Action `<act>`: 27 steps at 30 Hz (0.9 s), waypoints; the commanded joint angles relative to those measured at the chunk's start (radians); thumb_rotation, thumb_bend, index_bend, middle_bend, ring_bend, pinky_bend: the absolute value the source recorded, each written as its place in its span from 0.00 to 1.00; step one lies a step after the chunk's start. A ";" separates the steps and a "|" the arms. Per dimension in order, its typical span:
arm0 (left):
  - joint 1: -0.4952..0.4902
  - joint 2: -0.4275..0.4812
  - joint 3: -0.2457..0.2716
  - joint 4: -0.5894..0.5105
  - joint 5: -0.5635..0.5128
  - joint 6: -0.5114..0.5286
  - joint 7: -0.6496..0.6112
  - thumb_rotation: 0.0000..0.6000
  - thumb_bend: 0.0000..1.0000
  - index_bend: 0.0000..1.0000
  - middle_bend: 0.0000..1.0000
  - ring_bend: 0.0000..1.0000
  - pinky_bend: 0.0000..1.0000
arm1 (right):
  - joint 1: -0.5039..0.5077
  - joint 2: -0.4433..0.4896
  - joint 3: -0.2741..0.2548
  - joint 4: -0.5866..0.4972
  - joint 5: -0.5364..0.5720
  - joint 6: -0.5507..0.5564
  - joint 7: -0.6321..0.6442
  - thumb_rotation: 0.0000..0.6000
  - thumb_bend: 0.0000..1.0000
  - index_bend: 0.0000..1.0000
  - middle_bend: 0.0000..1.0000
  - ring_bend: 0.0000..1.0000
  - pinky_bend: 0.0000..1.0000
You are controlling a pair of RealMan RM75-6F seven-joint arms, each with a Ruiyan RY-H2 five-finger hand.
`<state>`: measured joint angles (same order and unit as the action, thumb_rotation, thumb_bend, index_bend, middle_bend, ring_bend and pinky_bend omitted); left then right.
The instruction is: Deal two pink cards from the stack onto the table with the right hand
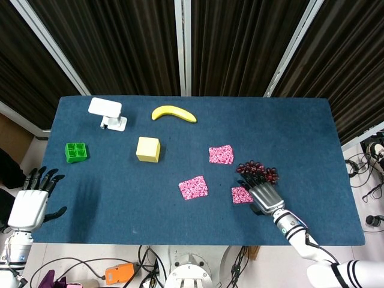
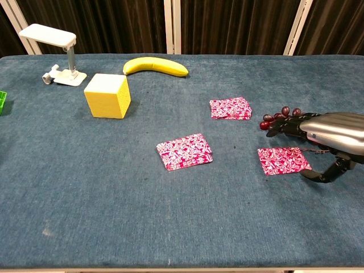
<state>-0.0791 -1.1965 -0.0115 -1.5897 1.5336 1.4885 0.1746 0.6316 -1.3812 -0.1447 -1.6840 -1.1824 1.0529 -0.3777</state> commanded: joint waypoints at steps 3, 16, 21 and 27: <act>-0.001 0.000 -0.001 -0.001 -0.001 0.001 0.001 1.00 0.07 0.21 0.12 0.02 0.00 | -0.019 0.029 0.009 -0.019 -0.029 0.007 0.008 1.00 0.56 0.11 0.06 0.00 0.00; 0.002 0.005 -0.012 0.014 -0.025 0.001 -0.043 1.00 0.07 0.21 0.12 0.02 0.00 | -0.172 0.252 0.073 -0.139 -0.186 0.305 0.120 1.00 0.56 0.11 0.06 0.00 0.00; 0.003 -0.002 -0.013 0.022 -0.029 0.002 -0.054 1.00 0.07 0.21 0.12 0.02 0.00 | -0.265 0.316 0.067 -0.138 -0.239 0.416 0.222 1.00 0.56 0.10 0.06 0.00 0.00; 0.007 -0.009 -0.014 0.025 -0.035 0.006 -0.058 1.00 0.07 0.21 0.12 0.02 0.00 | -0.372 0.331 0.061 -0.097 -0.288 0.529 0.340 1.00 0.56 0.10 0.06 0.00 0.00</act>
<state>-0.0720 -1.2056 -0.0259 -1.5642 1.4987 1.4943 0.1169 0.2845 -1.0578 -0.0816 -1.7958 -1.4516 1.5590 -0.0641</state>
